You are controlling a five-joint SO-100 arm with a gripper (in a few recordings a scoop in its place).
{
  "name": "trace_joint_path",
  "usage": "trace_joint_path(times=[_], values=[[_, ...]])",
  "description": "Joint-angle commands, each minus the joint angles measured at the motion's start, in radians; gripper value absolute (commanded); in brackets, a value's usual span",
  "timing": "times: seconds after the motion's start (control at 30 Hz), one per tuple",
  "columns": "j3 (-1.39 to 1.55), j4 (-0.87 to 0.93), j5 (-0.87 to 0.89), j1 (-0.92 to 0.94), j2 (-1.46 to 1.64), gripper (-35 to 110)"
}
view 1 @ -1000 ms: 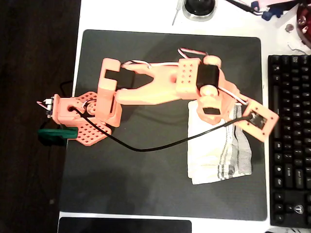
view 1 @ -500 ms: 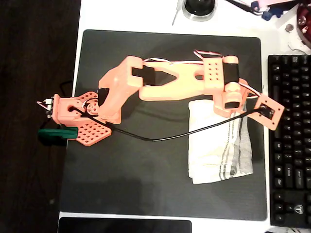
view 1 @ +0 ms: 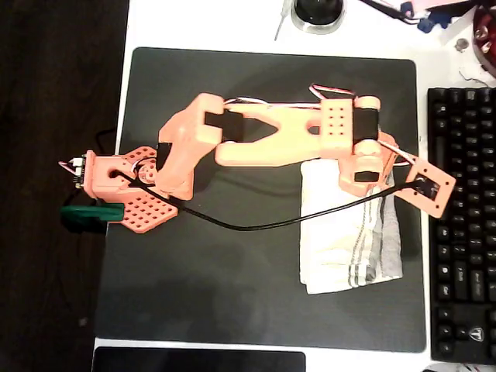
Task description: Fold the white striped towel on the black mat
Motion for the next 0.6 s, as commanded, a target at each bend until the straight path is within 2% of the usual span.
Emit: trace_joint_path(times=[0.0,0.23,0.57], values=[[-0.018,0.029,-0.049,0.075,0.118,8],[0.009,-0.041,-0.150,0.255,0.025,8],[-0.037,-0.291,-0.221,0.298,-0.244,8]])
